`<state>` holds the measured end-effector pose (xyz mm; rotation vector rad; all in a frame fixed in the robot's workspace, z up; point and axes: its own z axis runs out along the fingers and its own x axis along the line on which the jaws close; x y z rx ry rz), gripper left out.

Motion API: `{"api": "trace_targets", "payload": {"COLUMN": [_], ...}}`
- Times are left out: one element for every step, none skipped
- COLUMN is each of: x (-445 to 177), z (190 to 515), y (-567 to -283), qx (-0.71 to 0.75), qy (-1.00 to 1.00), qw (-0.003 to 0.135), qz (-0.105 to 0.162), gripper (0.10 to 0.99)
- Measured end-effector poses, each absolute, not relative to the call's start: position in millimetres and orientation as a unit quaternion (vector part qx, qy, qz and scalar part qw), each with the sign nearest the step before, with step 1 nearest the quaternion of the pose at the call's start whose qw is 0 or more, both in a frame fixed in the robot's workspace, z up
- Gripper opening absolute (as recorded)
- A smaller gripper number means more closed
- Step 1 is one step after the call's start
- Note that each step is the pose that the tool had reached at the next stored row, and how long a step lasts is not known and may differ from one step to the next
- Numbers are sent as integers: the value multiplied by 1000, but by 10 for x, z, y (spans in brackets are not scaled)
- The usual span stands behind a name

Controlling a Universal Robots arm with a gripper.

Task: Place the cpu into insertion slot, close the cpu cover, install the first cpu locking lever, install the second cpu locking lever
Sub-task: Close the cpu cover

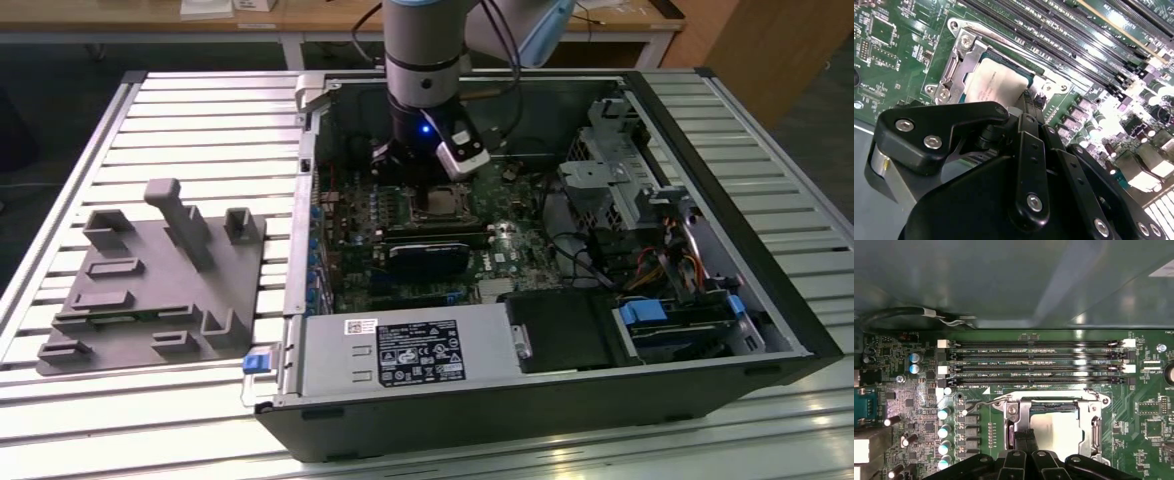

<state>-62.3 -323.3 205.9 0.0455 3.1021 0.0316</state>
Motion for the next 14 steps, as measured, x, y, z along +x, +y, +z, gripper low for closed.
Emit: {"api": "trace_targets", "payload": {"x": [-623, -623, -623, -623, -623, -623, -622, -623, -623, -618, -605, -586, -560, -534], "z": [2077, 2095, 2108, 2118, 2123, 2122, 2122, 2123, 2124, 2125, 2125, 2125, 2125, 2125], "y": [-3232, -3232, -3232, -3233, -3232, -3232, -3232, -3232, -3232, -3233, -3232, -3232, -3232, -3232], "qx": [15, 15, 15, 15, 15, 15, 15, 15, 15, 15, 15, 15, 15, 15], "qy": [1000, 1000, 1000, 1000, 1000, 1000, 1000, 1000, 1000, 1000, 1000, 1000, 1000, 1000], "qw": [19, 20, 20, 19, 20, 20, 20, 20, 20, 19, 19, 19, 19, 19], "qz": [10, 10, 10, 10, 10, 10, 10, 10, 10, 10, 10, 10, 10, 10], "gripper": [106, 106, 106, 106, 106, 106, 106, 106, 106, 106, 106, 106, 106, 106]}}
